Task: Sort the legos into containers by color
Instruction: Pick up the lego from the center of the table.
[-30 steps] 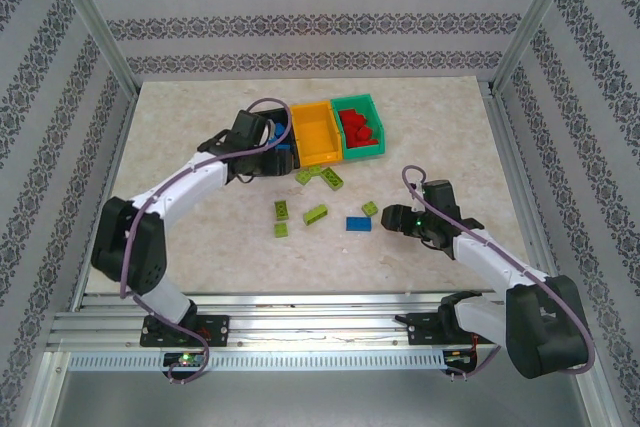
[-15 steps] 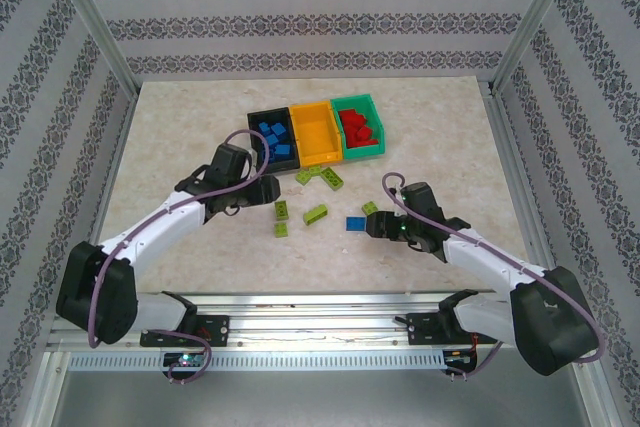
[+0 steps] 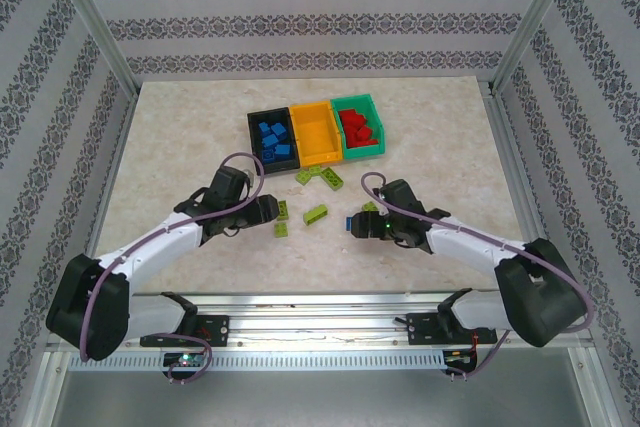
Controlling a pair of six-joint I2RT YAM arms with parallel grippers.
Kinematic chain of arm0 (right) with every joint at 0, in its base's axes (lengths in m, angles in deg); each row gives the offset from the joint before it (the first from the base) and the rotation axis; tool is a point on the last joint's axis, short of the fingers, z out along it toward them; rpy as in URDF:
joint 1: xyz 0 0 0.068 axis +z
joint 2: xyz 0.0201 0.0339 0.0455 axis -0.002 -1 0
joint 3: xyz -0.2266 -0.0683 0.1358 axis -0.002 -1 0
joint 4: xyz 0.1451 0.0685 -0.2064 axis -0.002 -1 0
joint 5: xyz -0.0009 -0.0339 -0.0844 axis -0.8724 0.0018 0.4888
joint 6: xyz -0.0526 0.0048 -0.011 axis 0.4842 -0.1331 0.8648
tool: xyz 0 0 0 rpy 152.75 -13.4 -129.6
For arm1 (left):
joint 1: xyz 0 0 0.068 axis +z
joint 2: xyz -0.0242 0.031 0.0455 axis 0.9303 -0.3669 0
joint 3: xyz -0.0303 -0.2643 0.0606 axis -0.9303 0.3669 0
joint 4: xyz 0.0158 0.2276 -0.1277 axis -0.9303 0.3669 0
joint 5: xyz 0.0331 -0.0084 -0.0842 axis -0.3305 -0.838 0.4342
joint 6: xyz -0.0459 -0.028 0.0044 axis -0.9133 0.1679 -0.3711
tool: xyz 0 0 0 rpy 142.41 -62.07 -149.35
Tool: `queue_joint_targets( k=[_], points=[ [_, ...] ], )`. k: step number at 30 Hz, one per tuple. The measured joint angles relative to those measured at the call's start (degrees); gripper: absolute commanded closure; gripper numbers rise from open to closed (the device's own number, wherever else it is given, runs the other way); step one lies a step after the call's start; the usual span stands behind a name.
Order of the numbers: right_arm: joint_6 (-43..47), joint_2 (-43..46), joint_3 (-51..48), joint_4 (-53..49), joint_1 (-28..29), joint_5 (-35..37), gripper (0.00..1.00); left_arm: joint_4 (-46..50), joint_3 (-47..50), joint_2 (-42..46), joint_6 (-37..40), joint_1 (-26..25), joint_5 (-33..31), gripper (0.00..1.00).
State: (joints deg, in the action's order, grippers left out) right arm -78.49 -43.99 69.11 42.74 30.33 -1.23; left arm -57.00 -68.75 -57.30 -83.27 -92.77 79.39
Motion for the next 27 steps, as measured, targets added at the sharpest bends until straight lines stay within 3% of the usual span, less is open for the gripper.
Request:
queue_joint_targets(
  k=[11, 18, 27],
  points=[
    [0.02, -10.34, 6.82, -0.04, 4.04, 2.67, 0.2, -1.01, 1.51, 1.53, -1.84, -0.52, 0.0, 0.31],
    [-0.28, -14.23, 11.37, -3.89, 6.49, 8.39, 0.45, -1.16, 1.66, 1.9, -1.97, -0.74, 0.0, 0.31],
    [0.24, -14.45, 12.46, -3.45, 6.8, 8.28, 0.46, -2.97, 4.94, 2.45, -3.06, -0.79, 0.26, 0.31]
  ],
)
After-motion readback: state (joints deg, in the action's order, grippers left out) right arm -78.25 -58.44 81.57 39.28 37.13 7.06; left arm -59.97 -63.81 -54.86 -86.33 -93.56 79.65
